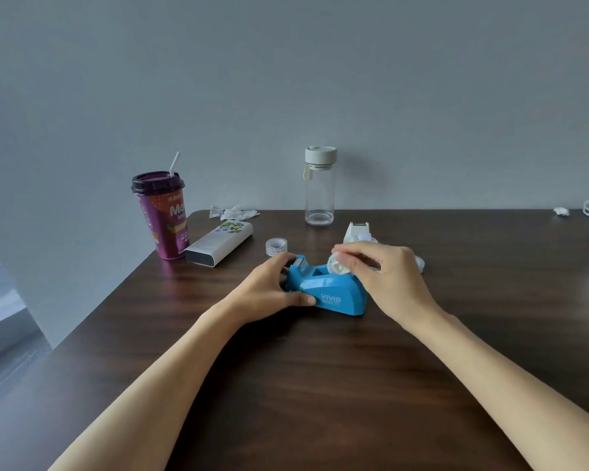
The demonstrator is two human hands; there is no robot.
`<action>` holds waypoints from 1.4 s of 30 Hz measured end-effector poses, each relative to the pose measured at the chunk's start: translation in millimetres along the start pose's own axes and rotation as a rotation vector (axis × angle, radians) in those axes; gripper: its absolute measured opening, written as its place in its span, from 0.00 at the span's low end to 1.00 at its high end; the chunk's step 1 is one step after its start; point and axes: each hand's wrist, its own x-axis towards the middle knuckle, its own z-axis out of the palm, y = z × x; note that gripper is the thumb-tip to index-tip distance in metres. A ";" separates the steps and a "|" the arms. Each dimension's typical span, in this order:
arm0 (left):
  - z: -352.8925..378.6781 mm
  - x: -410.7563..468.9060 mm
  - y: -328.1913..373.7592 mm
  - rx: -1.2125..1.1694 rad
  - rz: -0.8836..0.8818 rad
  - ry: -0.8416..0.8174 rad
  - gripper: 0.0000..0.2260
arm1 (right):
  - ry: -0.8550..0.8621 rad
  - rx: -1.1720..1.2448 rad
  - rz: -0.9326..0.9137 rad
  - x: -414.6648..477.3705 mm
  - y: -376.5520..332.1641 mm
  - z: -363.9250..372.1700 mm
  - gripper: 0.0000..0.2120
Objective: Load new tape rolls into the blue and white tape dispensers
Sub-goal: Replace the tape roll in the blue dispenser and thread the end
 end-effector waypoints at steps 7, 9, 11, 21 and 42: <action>-4.9 4.9 -6.0 0.155 -0.004 0.083 0.36 | 0.077 0.085 0.053 -1.7 -3.7 -1.7 0.11; -6.1 6.5 -8.3 0.187 -0.017 0.113 0.36 | 0.060 0.098 0.044 -3.4 -6.1 -0.9 0.10; -6.9 7.4 -10.4 0.207 -0.040 0.144 0.35 | 0.050 0.110 0.038 -4.4 -8.5 0.8 0.09; 1.2 0.4 -9.0 0.351 0.070 0.394 0.40 | -0.067 0.312 0.302 -6.2 7.2 15.8 0.10; 15.2 -12.7 16.3 0.460 0.562 0.391 0.17 | -0.025 0.569 0.585 -6.3 -8.9 13.7 0.15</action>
